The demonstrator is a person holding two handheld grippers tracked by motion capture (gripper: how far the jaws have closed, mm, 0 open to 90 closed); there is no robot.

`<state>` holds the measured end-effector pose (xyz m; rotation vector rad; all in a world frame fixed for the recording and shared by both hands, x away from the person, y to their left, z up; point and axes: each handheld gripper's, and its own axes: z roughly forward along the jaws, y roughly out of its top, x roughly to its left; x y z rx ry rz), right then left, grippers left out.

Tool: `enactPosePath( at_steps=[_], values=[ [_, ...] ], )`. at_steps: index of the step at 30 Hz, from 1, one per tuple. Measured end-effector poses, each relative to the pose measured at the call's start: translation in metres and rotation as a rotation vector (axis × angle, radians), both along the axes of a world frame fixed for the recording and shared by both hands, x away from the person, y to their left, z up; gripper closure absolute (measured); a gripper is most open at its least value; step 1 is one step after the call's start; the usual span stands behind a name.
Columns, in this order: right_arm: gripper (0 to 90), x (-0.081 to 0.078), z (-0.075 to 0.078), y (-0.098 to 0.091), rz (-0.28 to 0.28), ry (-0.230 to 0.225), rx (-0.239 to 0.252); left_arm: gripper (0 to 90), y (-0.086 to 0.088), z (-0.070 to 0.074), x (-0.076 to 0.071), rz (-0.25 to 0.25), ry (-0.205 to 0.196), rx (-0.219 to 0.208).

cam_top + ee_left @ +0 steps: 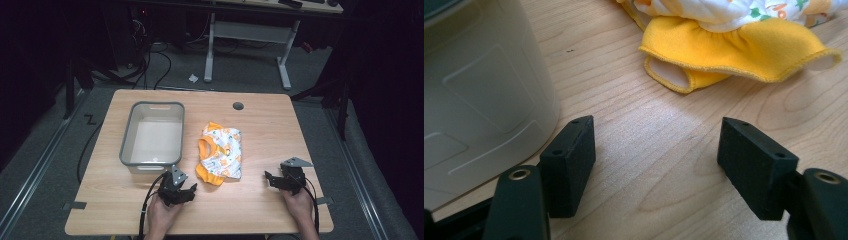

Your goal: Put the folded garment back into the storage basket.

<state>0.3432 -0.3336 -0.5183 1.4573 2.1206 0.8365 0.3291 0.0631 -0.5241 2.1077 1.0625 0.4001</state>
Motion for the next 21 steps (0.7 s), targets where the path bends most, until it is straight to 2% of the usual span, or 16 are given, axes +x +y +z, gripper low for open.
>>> enactPosePath(
  at_steps=[21],
  values=[
    [26.3,-0.0002,0.0001,0.0003,-0.004,0.004,0.003,30.6,-0.0005,0.0000,-0.0001,-0.003,0.002,0.002]
  ],
)
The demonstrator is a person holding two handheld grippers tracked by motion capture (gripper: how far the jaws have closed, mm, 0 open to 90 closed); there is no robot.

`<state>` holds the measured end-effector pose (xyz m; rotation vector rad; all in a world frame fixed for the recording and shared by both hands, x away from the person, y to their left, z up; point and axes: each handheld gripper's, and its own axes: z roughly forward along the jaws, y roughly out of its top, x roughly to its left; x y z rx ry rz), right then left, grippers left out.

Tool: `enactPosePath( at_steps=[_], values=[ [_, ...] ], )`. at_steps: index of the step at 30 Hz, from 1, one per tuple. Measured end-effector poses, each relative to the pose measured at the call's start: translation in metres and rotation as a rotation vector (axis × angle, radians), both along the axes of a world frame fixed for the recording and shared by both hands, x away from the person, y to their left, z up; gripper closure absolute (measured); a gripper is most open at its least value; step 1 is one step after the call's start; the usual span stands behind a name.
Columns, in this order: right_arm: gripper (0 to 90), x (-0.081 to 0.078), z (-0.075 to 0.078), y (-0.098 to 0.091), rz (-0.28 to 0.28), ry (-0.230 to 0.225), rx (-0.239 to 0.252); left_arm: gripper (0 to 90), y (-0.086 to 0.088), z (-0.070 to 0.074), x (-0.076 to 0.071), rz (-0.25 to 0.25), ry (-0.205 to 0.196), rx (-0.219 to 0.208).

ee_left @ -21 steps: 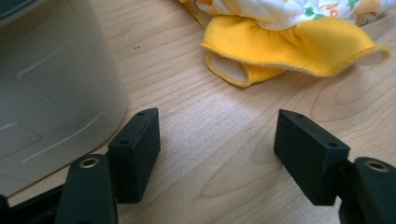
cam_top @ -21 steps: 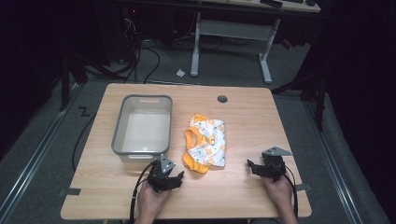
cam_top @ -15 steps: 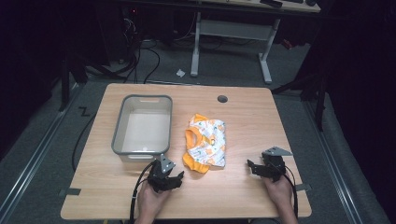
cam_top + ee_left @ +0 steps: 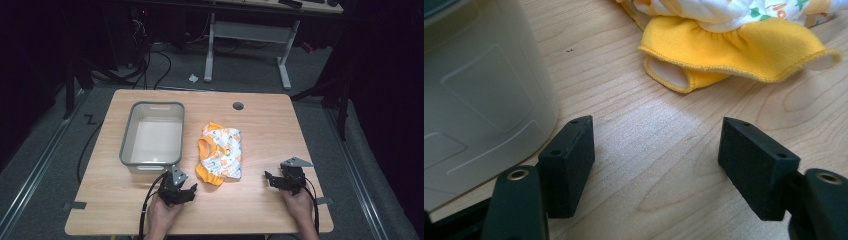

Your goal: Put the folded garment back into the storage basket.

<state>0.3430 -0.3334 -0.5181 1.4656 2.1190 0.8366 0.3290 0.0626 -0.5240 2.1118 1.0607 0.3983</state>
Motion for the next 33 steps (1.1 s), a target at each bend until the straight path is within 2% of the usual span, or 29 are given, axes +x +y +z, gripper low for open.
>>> enactPosePath(
  at_steps=[14,26,33],
  values=[
    [26.3,0.000,0.000,0.000,0.000,0.000,0.000,27.3,-0.001,0.000,0.000,-0.006,0.005,-0.001],
    [26.3,0.000,0.000,0.000,0.001,0.000,-0.001,29.5,0.004,0.002,-0.001,-0.051,0.024,-0.053],
    [26.3,0.000,0.000,0.000,0.001,0.001,0.000,29.5,-0.002,0.014,-0.004,-0.078,0.000,-0.088]
  ],
)
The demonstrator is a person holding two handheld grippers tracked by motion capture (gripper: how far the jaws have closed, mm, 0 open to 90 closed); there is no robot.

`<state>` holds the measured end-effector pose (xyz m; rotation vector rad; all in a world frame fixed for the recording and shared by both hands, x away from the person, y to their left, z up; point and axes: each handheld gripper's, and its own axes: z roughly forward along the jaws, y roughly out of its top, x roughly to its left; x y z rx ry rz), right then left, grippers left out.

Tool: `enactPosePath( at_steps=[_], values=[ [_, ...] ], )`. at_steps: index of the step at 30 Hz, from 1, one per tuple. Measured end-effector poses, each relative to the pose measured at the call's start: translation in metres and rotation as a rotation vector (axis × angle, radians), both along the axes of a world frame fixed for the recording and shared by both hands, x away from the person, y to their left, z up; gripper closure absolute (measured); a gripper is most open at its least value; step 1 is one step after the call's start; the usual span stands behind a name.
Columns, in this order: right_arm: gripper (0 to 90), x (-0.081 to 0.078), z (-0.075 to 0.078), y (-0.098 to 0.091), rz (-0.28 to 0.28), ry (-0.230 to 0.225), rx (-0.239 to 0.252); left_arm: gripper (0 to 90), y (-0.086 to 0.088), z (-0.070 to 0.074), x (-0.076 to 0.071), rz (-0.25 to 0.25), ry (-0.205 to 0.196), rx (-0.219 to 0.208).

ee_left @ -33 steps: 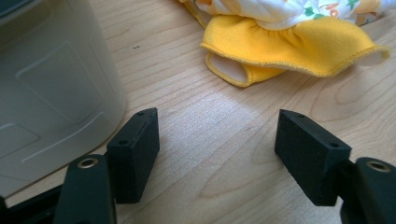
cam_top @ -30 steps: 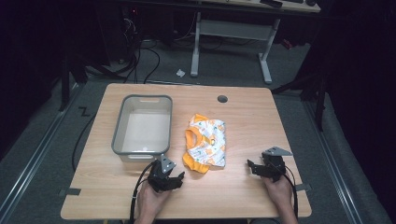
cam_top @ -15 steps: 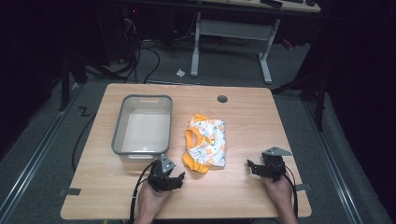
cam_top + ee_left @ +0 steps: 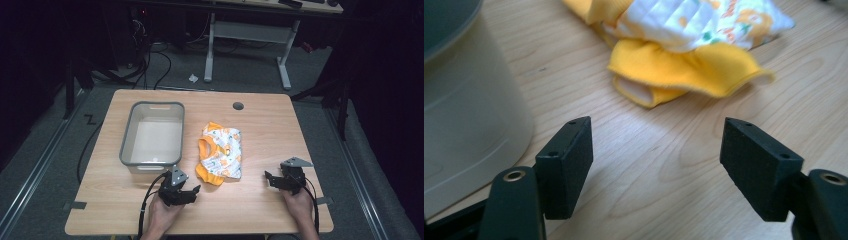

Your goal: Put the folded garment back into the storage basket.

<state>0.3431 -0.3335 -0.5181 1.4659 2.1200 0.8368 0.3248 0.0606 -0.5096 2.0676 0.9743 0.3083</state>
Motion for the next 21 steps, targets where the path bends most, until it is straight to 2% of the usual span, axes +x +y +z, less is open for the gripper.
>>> enactPosePath(
  at_steps=[4,5,6,7,11,17,20,21],
  values=[
    [26.3,0.000,0.000,0.000,0.000,0.000,0.000,30.7,-0.005,0.007,-0.003,-0.014,0.005,-0.025],
    [26.3,0.000,0.000,0.000,0.000,0.000,0.000,30.8,-0.006,0.009,-0.004,0.002,0.020,-0.073],
    [26.3,0.000,0.000,0.000,0.000,0.000,0.000,30.8,-0.007,0.009,-0.004,0.012,0.028,-0.086],
    [26.3,0.000,0.000,0.000,0.000,0.000,0.000,30.7,-0.009,0.009,-0.003,0.025,0.032,-0.091],
    [26.3,0.000,0.000,0.000,0.000,0.000,0.000,30.5,-0.015,0.010,-0.003,0.030,0.040,-0.117],
    [26.3,0.000,0.000,0.000,0.000,0.000,0.000,29.8,-0.026,0.020,0.001,0.004,0.043,-0.117],
    [26.3,0.000,0.000,0.000,0.000,0.000,0.000,29.4,-0.028,0.024,0.005,0.006,0.044,-0.114],
    [26.3,0.000,0.000,0.000,-0.001,0.001,0.001,29.1,-0.029,0.026,0.006,0.008,0.055,-0.120]
  ],
)
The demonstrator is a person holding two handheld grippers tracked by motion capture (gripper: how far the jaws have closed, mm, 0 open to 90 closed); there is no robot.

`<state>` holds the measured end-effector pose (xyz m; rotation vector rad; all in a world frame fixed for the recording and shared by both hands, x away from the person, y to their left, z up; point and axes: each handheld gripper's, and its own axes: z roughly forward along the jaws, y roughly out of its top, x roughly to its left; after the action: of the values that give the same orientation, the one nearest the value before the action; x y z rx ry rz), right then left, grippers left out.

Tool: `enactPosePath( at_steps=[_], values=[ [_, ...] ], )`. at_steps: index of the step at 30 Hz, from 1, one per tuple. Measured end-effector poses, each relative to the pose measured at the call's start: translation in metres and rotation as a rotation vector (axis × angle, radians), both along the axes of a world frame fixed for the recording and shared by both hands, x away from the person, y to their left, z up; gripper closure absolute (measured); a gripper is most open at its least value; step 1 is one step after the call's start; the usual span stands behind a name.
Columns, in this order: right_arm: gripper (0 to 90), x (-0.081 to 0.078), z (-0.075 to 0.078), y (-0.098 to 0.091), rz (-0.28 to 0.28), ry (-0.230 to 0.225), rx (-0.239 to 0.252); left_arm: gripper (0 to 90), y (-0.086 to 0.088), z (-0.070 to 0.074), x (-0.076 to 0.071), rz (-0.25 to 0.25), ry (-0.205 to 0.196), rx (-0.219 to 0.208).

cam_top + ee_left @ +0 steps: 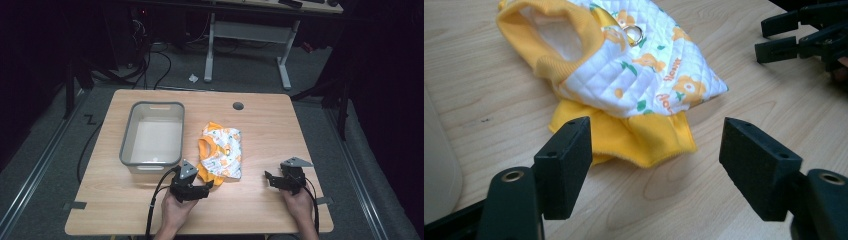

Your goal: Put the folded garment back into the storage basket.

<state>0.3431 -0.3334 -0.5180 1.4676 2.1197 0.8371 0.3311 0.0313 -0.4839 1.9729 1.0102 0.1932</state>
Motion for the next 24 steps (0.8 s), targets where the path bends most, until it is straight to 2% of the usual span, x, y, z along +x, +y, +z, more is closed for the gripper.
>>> enactPosePath(
  at_steps=[1,3,5,15,24],
  values=[
    [26.3,0.000,0.000,0.000,0.000,0.000,0.000,29.2,0.000,0.000,0.000,0.000,0.000,0.000],
    [26.3,0.000,0.000,0.000,0.001,-0.001,-0.001,29.6,-0.003,0.002,0.006,0.006,0.052,-0.001],
    [26.3,0.000,0.000,0.000,0.001,-0.001,-0.001,29.6,-0.006,0.004,0.009,0.000,0.064,0.007],
    [26.3,0.000,0.000,0.000,0.001,-0.001,-0.001,27.6,-0.021,0.013,0.026,0.005,0.053,0.043],
    [26.3,0.000,0.000,0.000,0.001,-0.001,-0.001,25.2,-0.032,0.013,0.047,0.017,0.074,0.087]
  ],
)
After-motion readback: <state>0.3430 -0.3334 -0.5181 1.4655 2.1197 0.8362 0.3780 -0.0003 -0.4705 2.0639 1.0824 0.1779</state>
